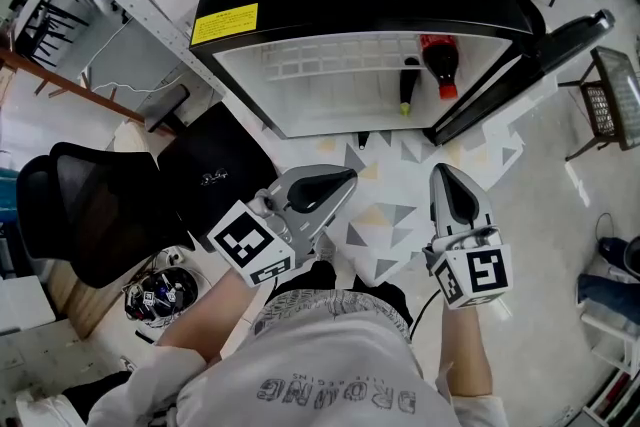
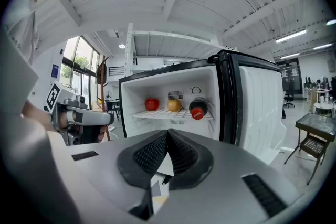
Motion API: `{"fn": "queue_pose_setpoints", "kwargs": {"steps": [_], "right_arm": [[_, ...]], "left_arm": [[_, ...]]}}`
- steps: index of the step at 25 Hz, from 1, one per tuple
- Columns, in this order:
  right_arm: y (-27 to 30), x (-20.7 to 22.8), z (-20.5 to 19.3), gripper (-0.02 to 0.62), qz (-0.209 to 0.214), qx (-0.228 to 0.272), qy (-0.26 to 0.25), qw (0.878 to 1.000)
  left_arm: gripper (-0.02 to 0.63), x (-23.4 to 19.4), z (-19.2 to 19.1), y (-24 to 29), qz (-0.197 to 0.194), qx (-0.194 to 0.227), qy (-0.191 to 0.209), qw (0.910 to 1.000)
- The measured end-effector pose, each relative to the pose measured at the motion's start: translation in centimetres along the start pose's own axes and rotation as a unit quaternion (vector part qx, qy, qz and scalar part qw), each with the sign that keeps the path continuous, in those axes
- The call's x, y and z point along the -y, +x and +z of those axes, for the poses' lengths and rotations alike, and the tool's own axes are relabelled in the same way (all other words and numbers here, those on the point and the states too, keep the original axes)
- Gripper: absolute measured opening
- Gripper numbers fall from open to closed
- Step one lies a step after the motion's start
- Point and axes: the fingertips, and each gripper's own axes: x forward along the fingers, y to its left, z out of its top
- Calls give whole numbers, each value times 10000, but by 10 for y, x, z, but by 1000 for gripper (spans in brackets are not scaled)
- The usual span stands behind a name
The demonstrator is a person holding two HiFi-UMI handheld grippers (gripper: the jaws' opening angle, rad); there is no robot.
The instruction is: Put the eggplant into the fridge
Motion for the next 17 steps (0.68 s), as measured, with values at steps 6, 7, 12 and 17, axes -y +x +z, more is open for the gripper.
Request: {"fn": "queue_pose_setpoints", "kwargs": {"steps": [6,7,12,17], "right_arm": [[2,-2,0,3,82,-27,-40,10000],[2,-2,0,3,93,-37,-44,9999],[3,0,-1,3,106,-59,-36,9999],[4,1,-2,3,96,-45,-42,9999]], "left_arm": [[6,0,0,0,47,-5,-5,10000],[6,-1,-1,0,58,-4,-8,10000],[6,-1,-2,0,91,-9,-21,10000],[6,-2,-3,0,109,-24,-20,9999]]}}
